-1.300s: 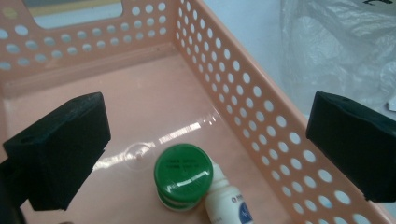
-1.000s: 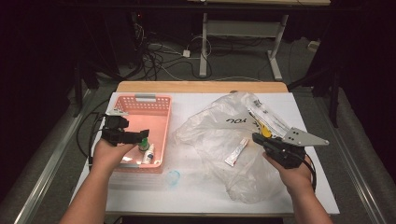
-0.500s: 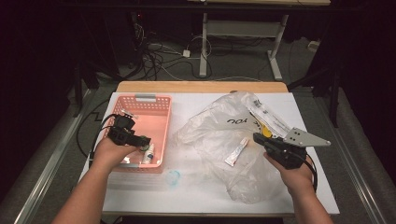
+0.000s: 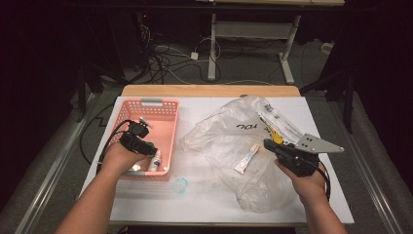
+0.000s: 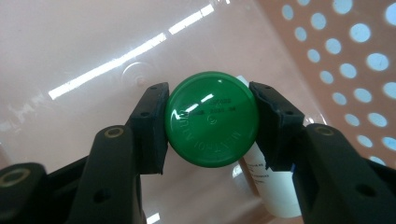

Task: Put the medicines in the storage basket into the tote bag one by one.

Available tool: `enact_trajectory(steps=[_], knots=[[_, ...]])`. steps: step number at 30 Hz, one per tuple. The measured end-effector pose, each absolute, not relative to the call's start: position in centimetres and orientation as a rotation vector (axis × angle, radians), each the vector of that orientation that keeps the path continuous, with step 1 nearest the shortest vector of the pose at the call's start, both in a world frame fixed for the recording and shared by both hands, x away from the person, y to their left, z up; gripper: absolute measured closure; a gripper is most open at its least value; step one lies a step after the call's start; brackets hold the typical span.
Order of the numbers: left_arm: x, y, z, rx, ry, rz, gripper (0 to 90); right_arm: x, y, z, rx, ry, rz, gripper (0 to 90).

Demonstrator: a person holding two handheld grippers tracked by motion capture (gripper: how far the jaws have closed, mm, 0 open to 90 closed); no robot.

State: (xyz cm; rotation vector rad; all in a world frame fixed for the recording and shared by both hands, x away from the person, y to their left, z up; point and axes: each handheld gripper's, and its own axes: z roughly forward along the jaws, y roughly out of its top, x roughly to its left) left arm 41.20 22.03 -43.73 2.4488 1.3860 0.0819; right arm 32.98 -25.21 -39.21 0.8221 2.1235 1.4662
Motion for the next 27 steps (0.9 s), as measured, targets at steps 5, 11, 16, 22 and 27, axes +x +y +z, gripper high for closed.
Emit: enact_trajectory(steps=[5, 11, 16, 22, 27], knots=[[41.1, 21.9, -43.7, 2.454, 1.381, 0.097, 50.0, 33.0, -25.2, -39.3, 0.826, 2.124, 1.467, 90.0], [41.2, 22.0, -43.6, 2.437, 1.373, 0.082, 50.2, 33.0, -25.1, -39.3, 0.826, 2.128, 1.464, 90.0], [40.8, 22.1, -43.1, 2.399, 1.35, 0.113, 50.2, 33.0, -25.1, -39.3, 0.822, 2.124, 1.466, 90.0], [40.0, 22.1, -42.0, 2.329, 1.321, 0.167, 50.4, 32.9, -25.2, -39.1, 0.82, 2.119, 1.468, 90.0], [39.3, 22.4, -41.3, 2.267, 1.3, 0.216, 50.5, 32.9, -25.2, -39.1, 0.818, 2.117, 1.467, 90.0]])
